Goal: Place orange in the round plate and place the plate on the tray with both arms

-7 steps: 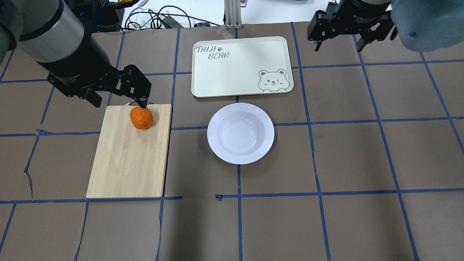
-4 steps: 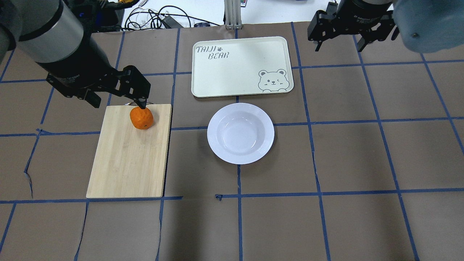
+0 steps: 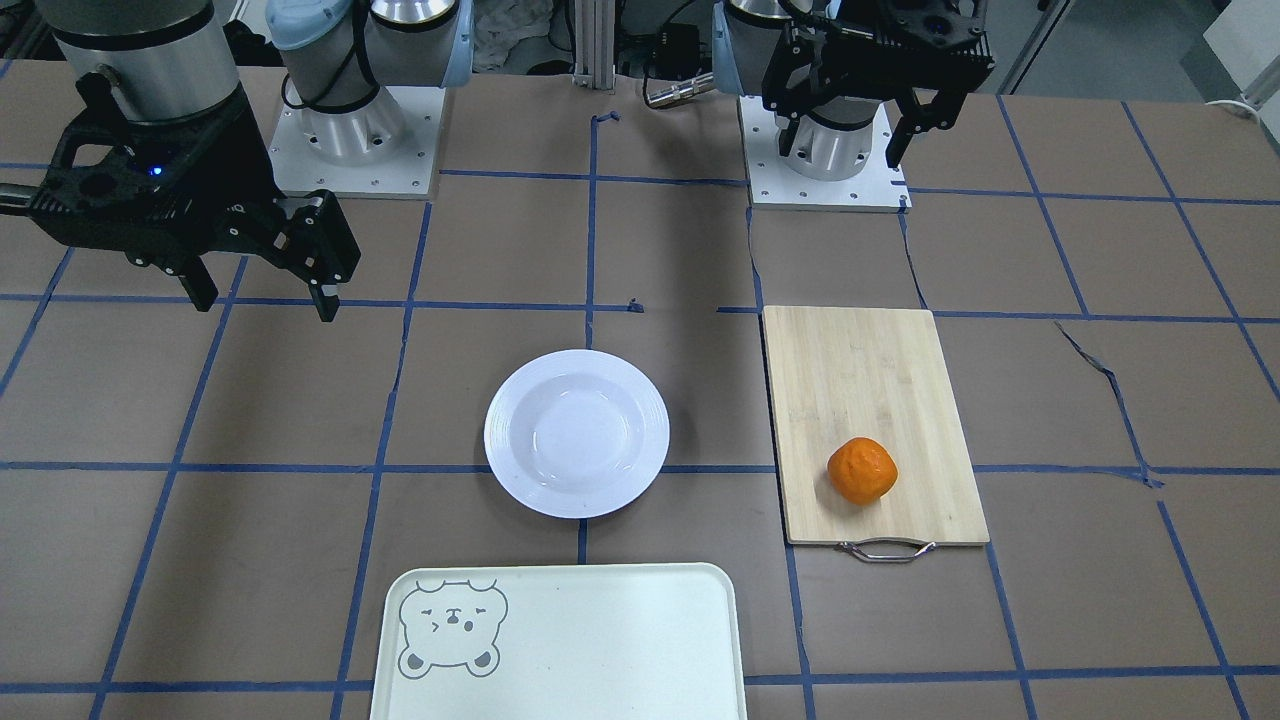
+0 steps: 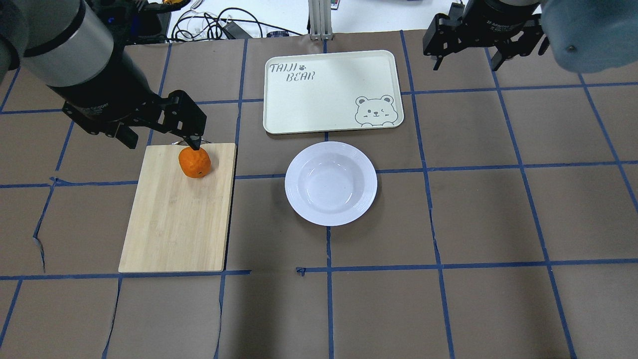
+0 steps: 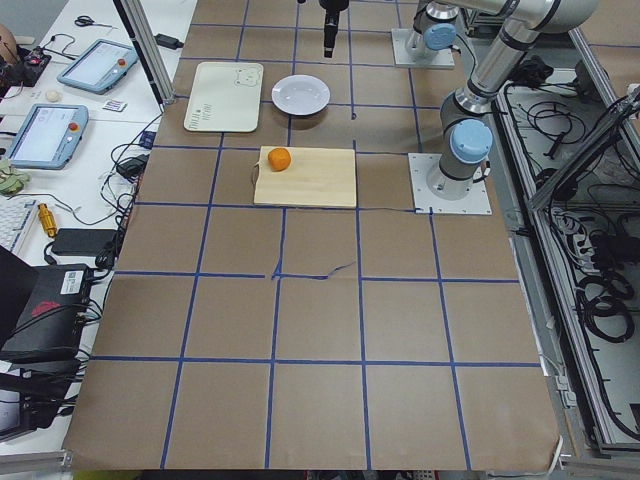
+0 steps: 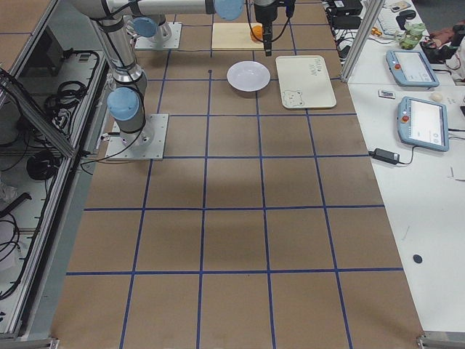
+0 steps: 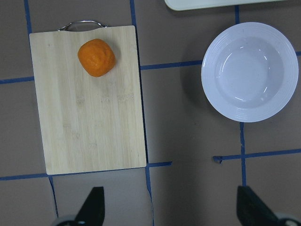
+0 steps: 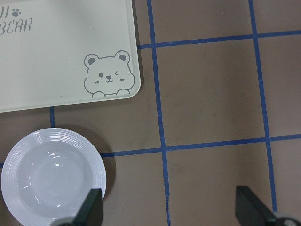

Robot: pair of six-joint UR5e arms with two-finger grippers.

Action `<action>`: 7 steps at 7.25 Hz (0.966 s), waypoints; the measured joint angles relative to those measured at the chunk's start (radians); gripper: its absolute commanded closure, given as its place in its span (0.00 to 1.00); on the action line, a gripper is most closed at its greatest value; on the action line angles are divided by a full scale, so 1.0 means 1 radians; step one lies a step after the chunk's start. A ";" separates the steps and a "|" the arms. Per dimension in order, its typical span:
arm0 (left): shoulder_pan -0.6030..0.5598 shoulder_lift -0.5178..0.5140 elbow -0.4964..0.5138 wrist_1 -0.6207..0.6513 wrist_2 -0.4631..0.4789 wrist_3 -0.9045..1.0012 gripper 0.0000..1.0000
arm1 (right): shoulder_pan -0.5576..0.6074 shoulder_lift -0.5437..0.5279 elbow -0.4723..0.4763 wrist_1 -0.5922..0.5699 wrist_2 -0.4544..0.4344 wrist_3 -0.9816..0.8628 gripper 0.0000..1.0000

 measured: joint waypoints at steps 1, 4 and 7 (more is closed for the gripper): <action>0.000 0.000 0.000 0.000 0.000 0.000 0.00 | 0.000 0.000 0.000 0.003 -0.001 0.000 0.00; 0.000 0.000 0.000 0.001 0.000 0.000 0.00 | -0.001 0.000 0.001 0.013 -0.002 0.000 0.00; 0.005 -0.068 0.001 0.022 0.016 0.001 0.00 | 0.000 0.000 0.001 0.014 -0.003 0.000 0.00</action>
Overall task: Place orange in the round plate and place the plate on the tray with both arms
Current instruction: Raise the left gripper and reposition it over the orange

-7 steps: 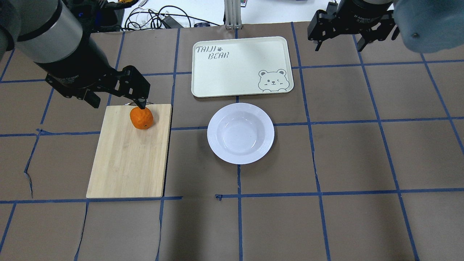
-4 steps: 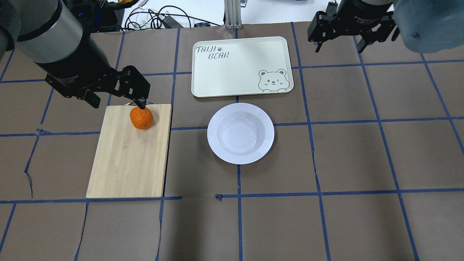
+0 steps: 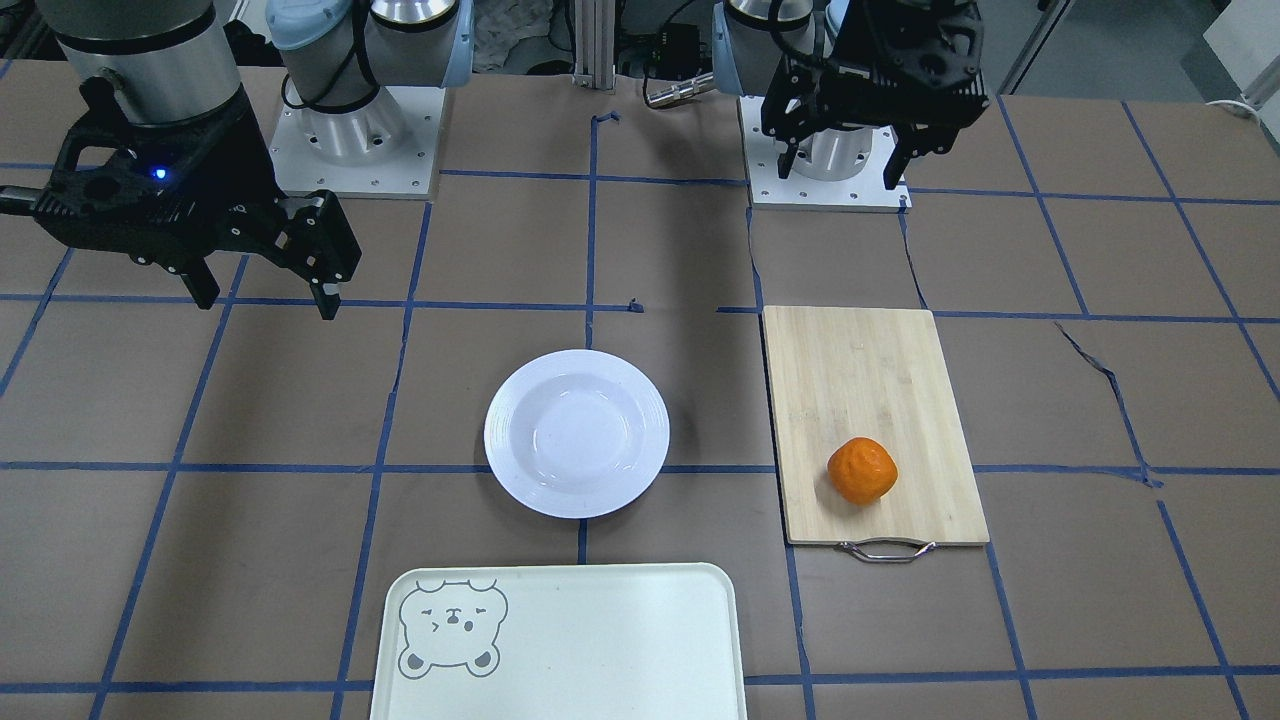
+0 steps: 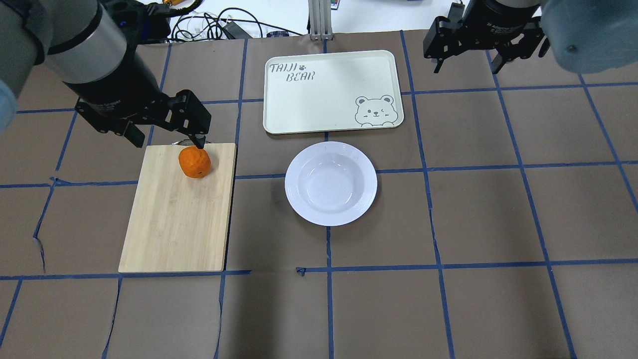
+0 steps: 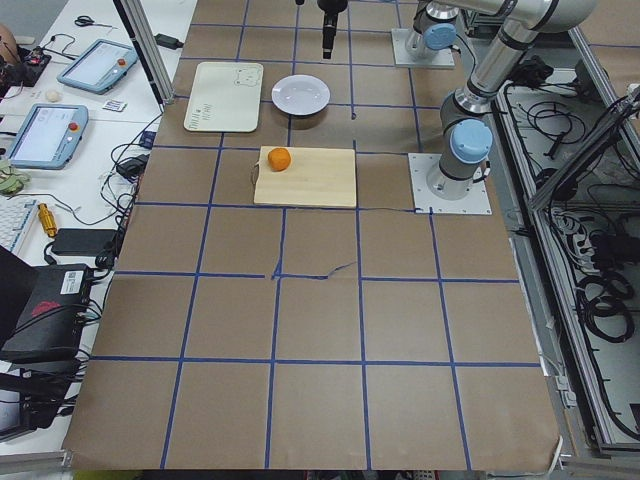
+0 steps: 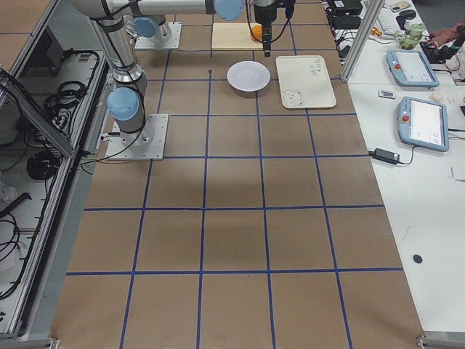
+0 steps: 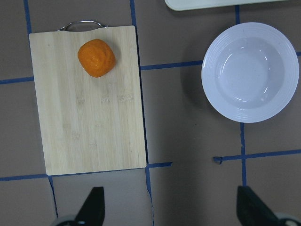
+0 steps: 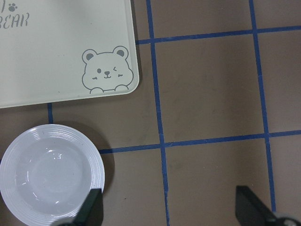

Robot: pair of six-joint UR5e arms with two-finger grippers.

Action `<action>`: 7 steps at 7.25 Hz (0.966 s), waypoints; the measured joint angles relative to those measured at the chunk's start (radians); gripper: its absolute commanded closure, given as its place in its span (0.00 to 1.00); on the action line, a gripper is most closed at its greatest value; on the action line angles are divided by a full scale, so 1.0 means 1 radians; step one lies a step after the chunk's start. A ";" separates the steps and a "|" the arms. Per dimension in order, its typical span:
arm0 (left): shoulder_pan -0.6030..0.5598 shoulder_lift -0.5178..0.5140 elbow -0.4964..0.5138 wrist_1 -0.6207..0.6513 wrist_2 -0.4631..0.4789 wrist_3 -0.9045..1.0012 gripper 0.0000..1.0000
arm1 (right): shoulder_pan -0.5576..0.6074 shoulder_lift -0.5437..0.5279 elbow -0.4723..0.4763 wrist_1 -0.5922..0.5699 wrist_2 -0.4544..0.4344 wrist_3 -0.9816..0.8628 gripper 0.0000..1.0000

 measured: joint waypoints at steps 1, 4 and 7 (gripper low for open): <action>0.001 -0.061 0.006 0.037 0.034 0.004 0.00 | 0.000 0.000 0.000 0.000 -0.001 0.000 0.00; 0.035 -0.287 0.005 0.268 0.082 0.082 0.00 | 0.000 0.000 0.000 -0.004 -0.004 -0.004 0.00; 0.070 -0.442 0.000 0.384 0.102 0.195 0.00 | 0.000 0.000 0.000 -0.005 -0.005 -0.006 0.00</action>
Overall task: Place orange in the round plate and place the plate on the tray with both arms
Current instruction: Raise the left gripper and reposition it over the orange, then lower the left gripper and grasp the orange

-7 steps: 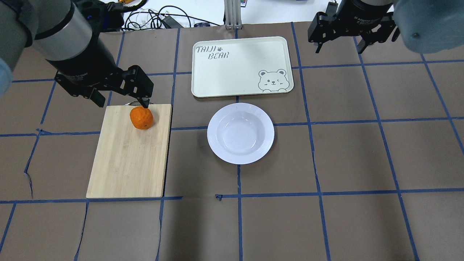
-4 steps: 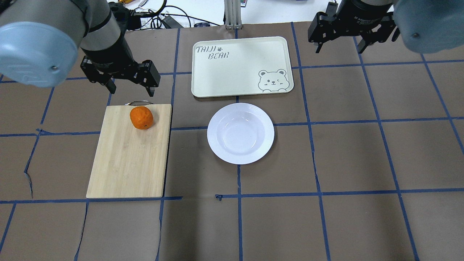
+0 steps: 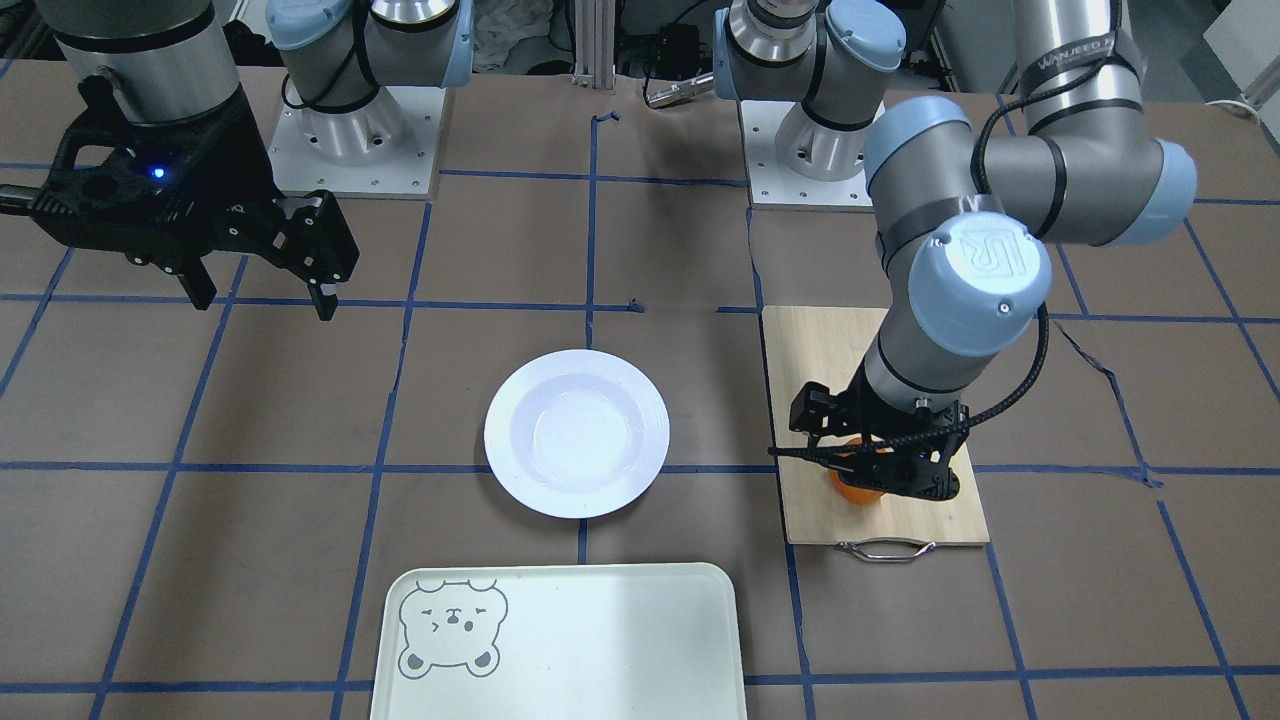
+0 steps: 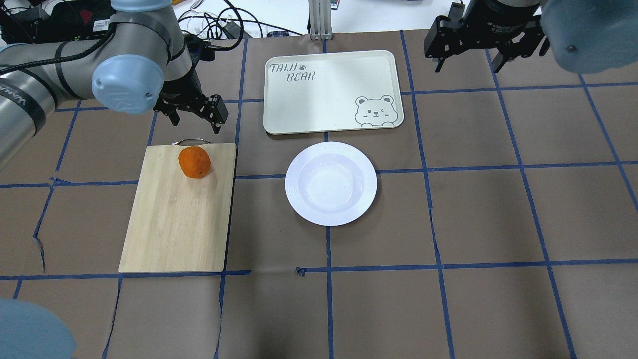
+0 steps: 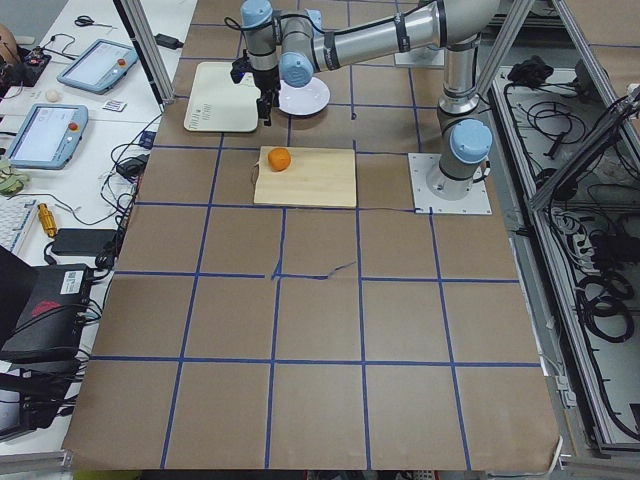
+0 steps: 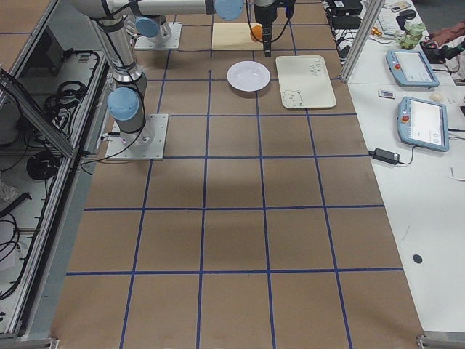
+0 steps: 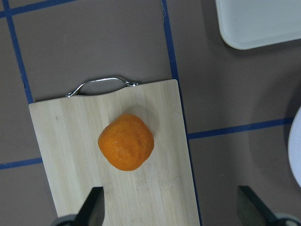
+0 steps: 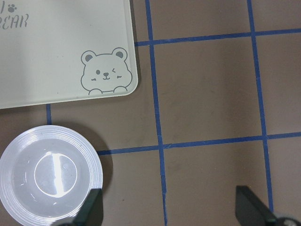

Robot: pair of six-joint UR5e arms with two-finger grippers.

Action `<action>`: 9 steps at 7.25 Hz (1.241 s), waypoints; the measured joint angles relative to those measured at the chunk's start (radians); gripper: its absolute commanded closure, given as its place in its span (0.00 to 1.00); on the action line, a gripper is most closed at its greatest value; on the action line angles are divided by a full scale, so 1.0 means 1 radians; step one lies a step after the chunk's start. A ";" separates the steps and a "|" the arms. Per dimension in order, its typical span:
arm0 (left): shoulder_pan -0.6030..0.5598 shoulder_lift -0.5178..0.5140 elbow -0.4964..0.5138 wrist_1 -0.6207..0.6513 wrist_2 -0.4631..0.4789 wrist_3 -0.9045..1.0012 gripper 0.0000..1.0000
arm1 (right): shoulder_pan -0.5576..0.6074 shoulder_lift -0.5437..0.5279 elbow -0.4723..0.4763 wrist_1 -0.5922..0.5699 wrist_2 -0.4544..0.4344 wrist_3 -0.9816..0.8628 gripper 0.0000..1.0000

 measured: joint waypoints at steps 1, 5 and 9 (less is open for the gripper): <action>0.021 -0.029 -0.013 0.015 0.001 -0.015 0.00 | 0.000 0.000 0.000 0.000 0.001 0.000 0.00; 0.106 -0.048 -0.123 0.065 -0.042 -0.206 0.00 | 0.000 0.001 0.000 -0.001 -0.002 0.000 0.00; 0.112 -0.066 -0.180 0.166 -0.074 -0.262 0.49 | 0.000 0.001 0.001 0.000 -0.002 0.002 0.00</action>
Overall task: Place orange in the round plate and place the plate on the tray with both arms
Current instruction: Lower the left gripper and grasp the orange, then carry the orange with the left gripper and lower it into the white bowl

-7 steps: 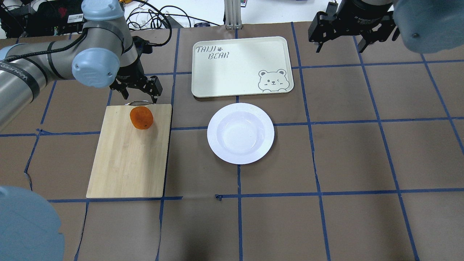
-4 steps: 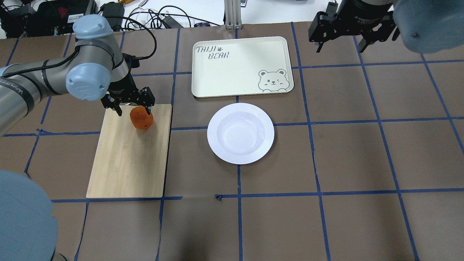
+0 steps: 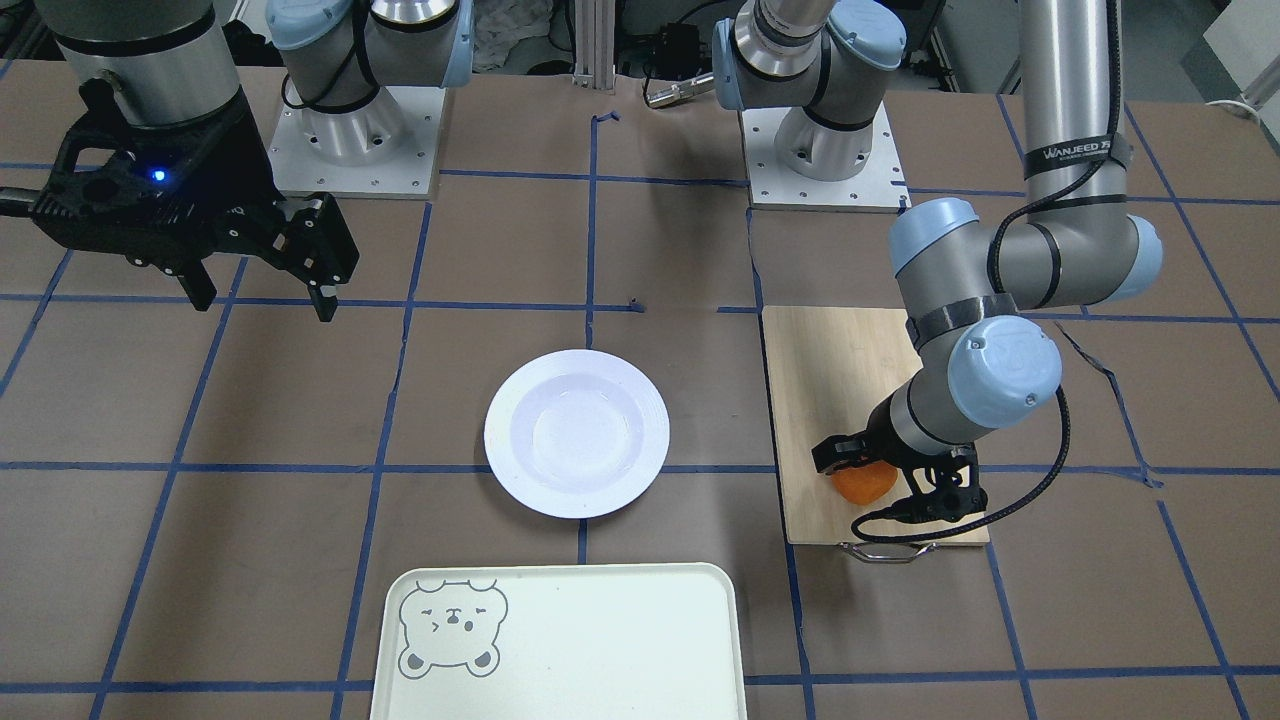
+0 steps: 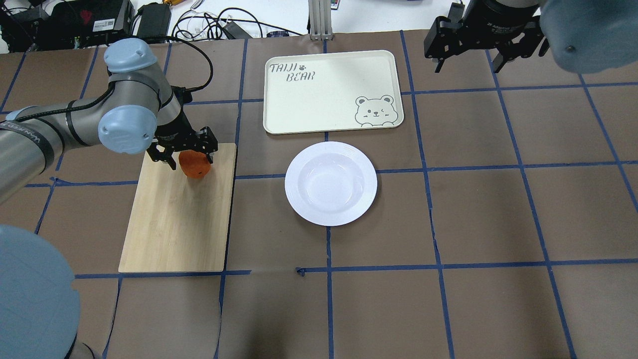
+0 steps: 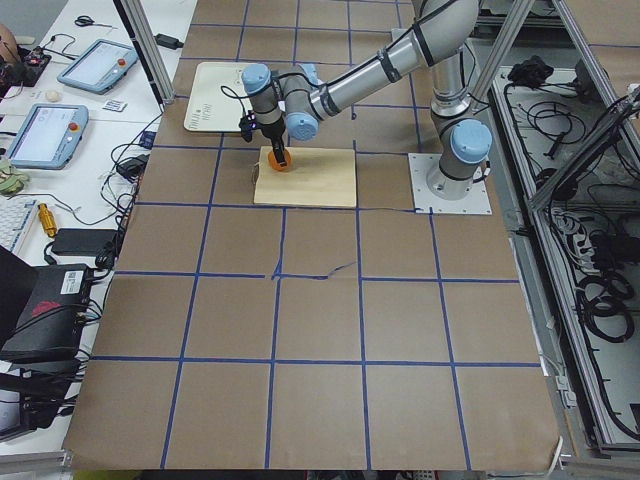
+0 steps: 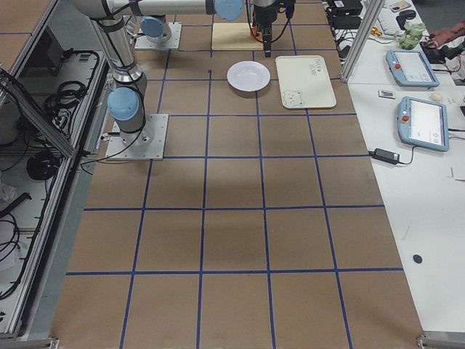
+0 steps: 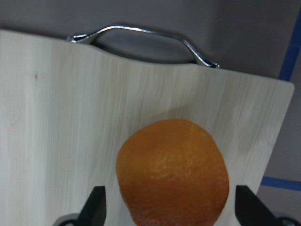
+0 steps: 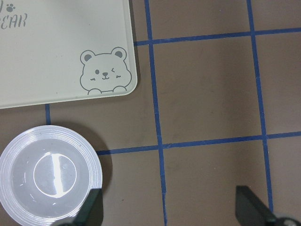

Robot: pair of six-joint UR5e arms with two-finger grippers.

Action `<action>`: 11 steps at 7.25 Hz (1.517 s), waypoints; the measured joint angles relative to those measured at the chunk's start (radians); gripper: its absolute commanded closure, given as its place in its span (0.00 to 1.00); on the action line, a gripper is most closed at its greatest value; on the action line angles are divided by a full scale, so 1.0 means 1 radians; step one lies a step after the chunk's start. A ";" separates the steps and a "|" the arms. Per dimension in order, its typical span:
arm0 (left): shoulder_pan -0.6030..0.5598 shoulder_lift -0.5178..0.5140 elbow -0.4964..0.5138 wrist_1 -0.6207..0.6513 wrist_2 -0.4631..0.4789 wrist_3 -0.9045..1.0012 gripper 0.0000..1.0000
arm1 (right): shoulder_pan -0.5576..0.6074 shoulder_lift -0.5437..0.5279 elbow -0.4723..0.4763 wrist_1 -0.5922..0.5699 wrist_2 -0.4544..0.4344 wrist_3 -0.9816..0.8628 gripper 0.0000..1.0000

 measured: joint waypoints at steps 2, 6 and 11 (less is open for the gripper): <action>0.000 -0.005 0.002 0.023 0.000 -0.004 0.68 | 0.000 0.000 0.000 0.000 0.000 0.002 0.00; -0.087 0.040 0.021 0.017 -0.069 -0.188 0.68 | 0.000 0.000 0.000 0.002 0.000 0.002 0.00; -0.433 0.009 0.070 0.062 -0.125 -0.904 0.70 | 0.000 0.000 0.001 0.004 0.000 0.002 0.00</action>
